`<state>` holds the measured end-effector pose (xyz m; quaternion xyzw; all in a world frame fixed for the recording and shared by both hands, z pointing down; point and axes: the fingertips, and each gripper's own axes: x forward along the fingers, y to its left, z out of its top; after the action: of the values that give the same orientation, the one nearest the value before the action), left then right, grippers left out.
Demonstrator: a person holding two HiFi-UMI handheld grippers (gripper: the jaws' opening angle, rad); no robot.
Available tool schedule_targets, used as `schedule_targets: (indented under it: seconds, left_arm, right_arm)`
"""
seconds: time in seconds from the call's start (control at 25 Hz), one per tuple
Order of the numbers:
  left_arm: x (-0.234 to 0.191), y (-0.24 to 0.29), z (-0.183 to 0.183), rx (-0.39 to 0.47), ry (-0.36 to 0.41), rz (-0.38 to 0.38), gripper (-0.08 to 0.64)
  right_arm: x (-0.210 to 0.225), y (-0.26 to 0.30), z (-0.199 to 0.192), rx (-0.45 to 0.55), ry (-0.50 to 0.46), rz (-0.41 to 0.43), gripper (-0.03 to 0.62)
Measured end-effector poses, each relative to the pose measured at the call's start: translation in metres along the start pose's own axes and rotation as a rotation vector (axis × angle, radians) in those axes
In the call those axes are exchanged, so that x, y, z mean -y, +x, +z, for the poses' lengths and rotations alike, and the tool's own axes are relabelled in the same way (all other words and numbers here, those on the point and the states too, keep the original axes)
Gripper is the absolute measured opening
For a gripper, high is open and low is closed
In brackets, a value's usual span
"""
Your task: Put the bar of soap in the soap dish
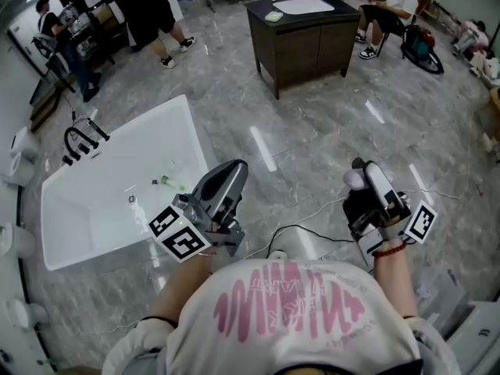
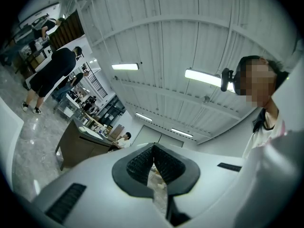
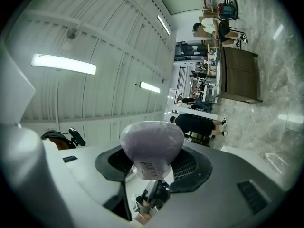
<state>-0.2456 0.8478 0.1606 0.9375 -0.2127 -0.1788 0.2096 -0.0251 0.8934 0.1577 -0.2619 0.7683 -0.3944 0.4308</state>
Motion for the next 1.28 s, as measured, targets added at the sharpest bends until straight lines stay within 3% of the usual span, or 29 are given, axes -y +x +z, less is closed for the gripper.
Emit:
schedule_targets:
  seconds: [0.16, 0.36, 0.56, 1.08, 1.28]
  left_arm:
    - [-0.03, 0.013, 0.002, -0.054, 0.011, 0.038, 0.0]
    - [-0.053, 0.029, 0.01, -0.051, 0.0, 0.013, 0.0]
    - [-0.073, 0.048, 0.024, -0.037, 0.01, 0.035, 0.0]
    - [-0.11, 0.064, 0.02, -0.02, -0.033, 0.051, 0.0]
    - [-0.128, 0.076, 0.009, -0.05, -0.03, 0.063, 0.0]
  right_arm:
    - [0.018, 0.026, 0.0, -0.021, -0.04, -0.041, 0.216]
    - [0.035, 0.047, 0.005, -0.004, -0.043, -0.062, 0.216]
    - [0.042, 0.067, 0.009, -0.009, -0.05, -0.072, 0.216]
    - [0.083, 0.096, 0.012, -0.054, -0.01, -0.08, 0.216]
    - [0.109, 0.105, 0.018, -0.069, -0.004, -0.106, 0.216]
